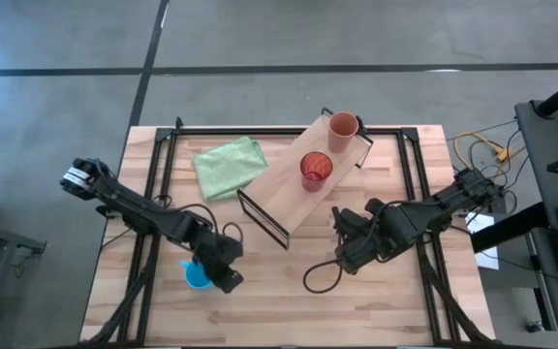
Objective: Stack small to large cups/mugs on shelf
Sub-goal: Put the light blue cup on the shelf
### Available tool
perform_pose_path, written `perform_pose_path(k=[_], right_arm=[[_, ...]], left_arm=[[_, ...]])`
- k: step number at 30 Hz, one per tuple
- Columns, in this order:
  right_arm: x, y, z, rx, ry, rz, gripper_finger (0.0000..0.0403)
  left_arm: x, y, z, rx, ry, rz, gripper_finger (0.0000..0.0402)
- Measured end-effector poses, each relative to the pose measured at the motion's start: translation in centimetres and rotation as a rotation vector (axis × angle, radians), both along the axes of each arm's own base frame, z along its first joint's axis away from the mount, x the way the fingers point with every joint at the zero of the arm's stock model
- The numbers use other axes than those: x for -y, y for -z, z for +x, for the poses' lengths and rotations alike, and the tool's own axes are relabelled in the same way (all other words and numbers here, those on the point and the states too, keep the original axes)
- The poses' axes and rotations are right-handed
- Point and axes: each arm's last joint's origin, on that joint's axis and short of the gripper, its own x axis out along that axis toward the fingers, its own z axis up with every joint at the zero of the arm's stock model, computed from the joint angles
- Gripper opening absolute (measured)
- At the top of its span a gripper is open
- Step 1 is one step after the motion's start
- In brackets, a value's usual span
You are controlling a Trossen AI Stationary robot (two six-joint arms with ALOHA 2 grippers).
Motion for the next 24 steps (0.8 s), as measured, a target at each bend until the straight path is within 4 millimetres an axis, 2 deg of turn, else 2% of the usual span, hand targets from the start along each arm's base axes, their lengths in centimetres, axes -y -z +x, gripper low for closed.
perform_pose_path(k=[12,24], right_arm=[[0.0,0.0,0.0,-0.003,-0.002,-0.01,0.0054],[0.1,0.0,0.0,-0.016,-0.056,-0.023,0.0054]], left_arm=[[-2.5,-1.6,-4.9,-0.225,-0.123,0.182,0.0],[-2.9,0.0,-6.1,-0.298,-0.086,0.146,0.0003]])
